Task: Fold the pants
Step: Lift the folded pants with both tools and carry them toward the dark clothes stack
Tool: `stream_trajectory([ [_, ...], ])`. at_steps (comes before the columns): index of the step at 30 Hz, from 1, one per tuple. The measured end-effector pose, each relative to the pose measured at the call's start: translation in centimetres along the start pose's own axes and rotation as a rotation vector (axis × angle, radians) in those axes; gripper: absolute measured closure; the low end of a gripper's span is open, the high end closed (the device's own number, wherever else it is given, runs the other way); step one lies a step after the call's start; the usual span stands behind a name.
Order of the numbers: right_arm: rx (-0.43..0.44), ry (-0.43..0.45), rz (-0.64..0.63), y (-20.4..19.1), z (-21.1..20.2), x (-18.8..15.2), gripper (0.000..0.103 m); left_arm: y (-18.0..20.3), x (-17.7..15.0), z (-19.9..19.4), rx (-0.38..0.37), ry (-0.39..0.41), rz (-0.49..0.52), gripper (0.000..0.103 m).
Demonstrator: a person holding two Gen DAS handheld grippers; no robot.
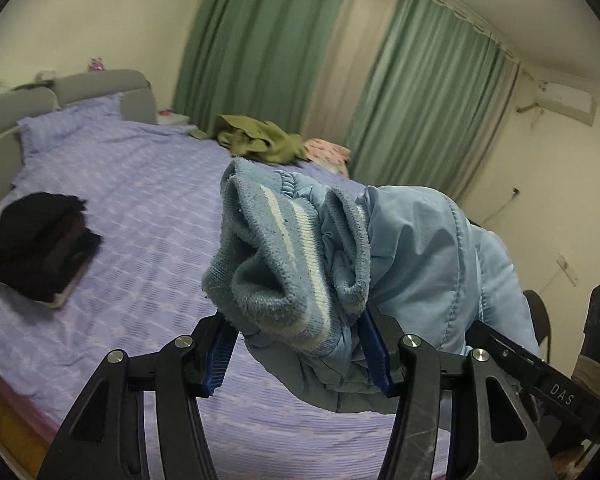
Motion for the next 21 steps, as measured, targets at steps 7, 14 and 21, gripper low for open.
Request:
stream_trajectory([
  [7,0.082,-0.036,-0.053,-5.3,2.5,-1.1,0.050,-6.2,0.9,-3.0,0.058,0.034,-0.067,0.048],
  [14,0.115,-0.039,-0.084,-11.8,8.0,-1.0,0.050,-15.7,3.7,-3.5,0.075,0.079,-0.065,0.048],
  [21,0.096,-0.029,-0.052,-22.9,16.4,-2.0,0.050,-29.2,8.3,-3.1,0.049,0.039,-0.041,0.049],
])
Point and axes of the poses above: each gripper's, at about its wrist camera, not at the fingertips, and z roughly the way its jaws point, y to its right, x to its top, the point moved 5 cm from there along z, roughly the way its jaws point, and after that the axes turned 4 degrees about x, right-handed, at the moved point
